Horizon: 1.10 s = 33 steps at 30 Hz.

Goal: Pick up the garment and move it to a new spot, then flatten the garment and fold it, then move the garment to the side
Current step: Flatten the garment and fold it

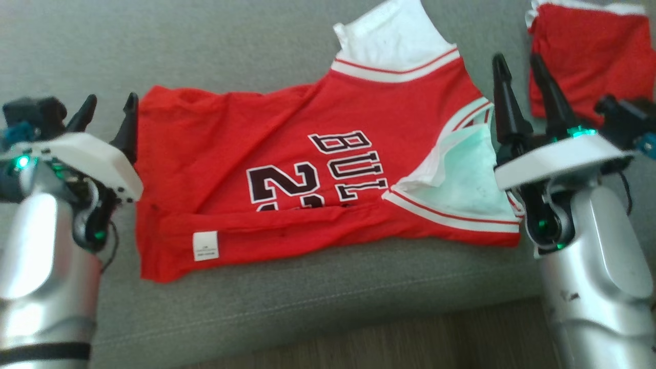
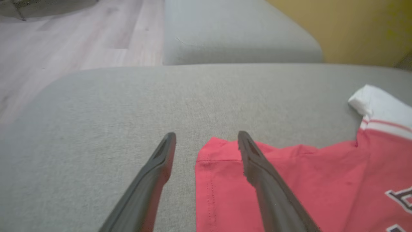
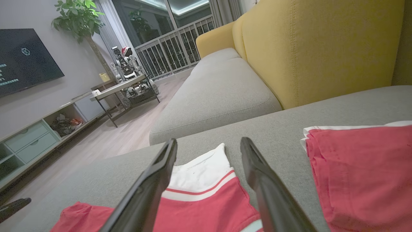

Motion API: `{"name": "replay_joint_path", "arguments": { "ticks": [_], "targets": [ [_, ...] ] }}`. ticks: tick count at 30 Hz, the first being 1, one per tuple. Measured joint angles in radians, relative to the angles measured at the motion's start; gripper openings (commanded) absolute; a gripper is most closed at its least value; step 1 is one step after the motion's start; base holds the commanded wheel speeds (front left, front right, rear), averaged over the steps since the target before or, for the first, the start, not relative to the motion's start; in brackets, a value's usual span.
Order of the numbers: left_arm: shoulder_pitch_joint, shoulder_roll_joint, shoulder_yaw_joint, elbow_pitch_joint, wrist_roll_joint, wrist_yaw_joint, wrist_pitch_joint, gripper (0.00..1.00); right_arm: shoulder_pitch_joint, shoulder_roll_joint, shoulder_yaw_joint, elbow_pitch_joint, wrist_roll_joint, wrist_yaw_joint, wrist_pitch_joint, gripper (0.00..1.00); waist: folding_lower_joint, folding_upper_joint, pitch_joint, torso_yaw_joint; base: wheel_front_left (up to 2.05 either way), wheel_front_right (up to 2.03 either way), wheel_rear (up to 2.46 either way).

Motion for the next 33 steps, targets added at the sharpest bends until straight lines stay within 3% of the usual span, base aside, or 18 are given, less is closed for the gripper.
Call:
{"name": "replay_joint_path", "arguments": {
  "ticks": [7, 13, 26, 27, 28, 33],
  "targets": [
    [-0.08, 0.082, -0.127, 0.078, -0.073, -0.005, 0.143, 1.0, -0.064, -0.001, 0.035, 0.005, -0.003, 0.0, -0.012, 1.0, 0.0001, 0.0, 0.066, -0.048, 0.0, 0.0, 0.0],
    [-0.131, 0.13, -0.165, 0.128, -0.088, -0.006, 0.158, 1.0, -0.087, -0.002, 0.053, 0.016, -0.002, 0.0, -0.031, 1.0, 0.0001, 0.0, 0.093, -0.079, 0.0, 0.0, 0.0],
    [-0.204, 0.153, -0.229, 0.211, -0.094, -0.008, 0.146, 1.0, -0.088, -0.002, 0.061, 0.028, -0.007, 0.0, -0.048, 1.0, 0.0, 0.0, 0.116, -0.108, 0.0, 0.0, 0.0],
    [-0.206, 0.153, -0.237, 0.214, -0.094, -0.008, 0.144, 0.42, -0.088, -0.002, 0.06, 0.028, -0.008, 0.0, -0.048, 1.0, 0.0, 0.0, 0.116, -0.107, 0.0, 0.0, 0.0],
    [-0.207, 0.153, -0.244, 0.217, -0.094, -0.008, 0.136, 0.0, -0.088, -0.002, 0.06, 0.029, -0.011, 0.0, -0.048, 1.0, 0.0, 0.0, 0.116, -0.106, 0.0, 0.0, 0.0],
    [-0.215, 0.145, -0.278, 0.225, -0.104, -0.008, 0.101, 0.0, -0.088, -0.002, 0.05, 0.03, -0.032, 0.0, -0.047, 1.0, 0.0, 0.0, 0.113, -0.093, 0.0, 0.0, 0.0]
  ]
}}
